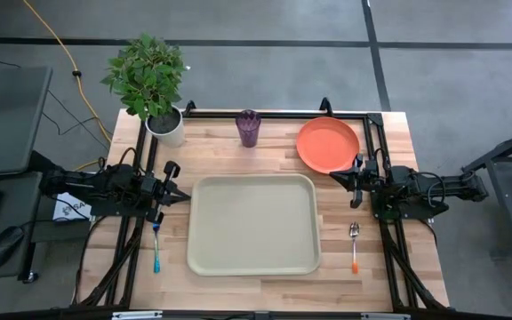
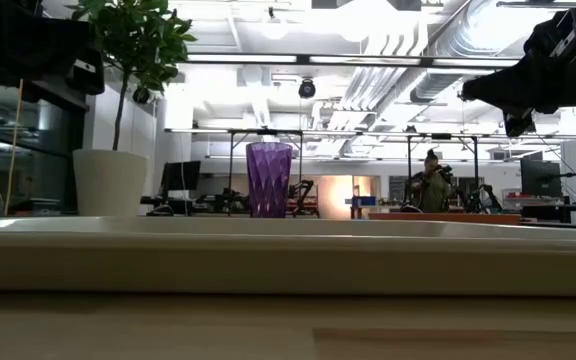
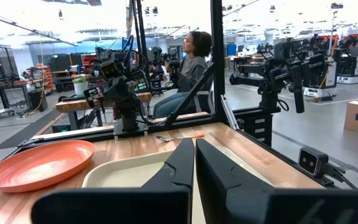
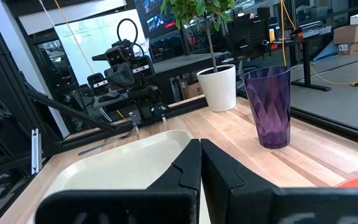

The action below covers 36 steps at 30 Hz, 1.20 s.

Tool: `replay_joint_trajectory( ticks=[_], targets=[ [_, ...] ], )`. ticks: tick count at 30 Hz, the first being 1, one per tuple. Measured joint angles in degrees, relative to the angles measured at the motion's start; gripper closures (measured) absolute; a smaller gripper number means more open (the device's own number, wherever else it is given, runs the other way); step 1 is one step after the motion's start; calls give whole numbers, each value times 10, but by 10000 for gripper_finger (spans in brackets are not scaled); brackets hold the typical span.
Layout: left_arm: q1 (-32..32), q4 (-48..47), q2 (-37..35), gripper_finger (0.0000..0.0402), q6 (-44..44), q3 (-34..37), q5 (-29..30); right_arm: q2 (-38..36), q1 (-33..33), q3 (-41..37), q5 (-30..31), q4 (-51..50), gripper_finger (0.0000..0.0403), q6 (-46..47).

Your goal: Pick and place plate/cup/fork/spoon on tray

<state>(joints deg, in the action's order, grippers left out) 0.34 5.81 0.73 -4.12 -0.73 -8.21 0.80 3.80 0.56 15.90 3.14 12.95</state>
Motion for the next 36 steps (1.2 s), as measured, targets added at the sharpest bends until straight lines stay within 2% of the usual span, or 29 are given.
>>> replay_joint_trajectory(
  ticks=[24, 26, 29, 31, 33, 36],
  targets=[
    [0, 0, 0, 401, 0, 0, 0, 0, 0, 0, 1, 8, 402, 0],
    [0, 0, 0, 401, 0, 0, 0, 1, 0, 0, 5, 58, 402, 29],
    [0, 0, 0, 401, 0, 0, 0, 1, 0, 0, 21, 188, 402, 158],
    [0, 0, 0, 401, 0, 0, 0, 2, 0, 0, 65, 268, 402, 209],
    [0, 0, 0, 401, 0, 0, 0, 3, 0, 0, 96, 333, 402, 217],
    [0, 0, 0, 401, 0, 0, 0, 15, 0, 3, 180, 379, 402, 238]
  ],
)
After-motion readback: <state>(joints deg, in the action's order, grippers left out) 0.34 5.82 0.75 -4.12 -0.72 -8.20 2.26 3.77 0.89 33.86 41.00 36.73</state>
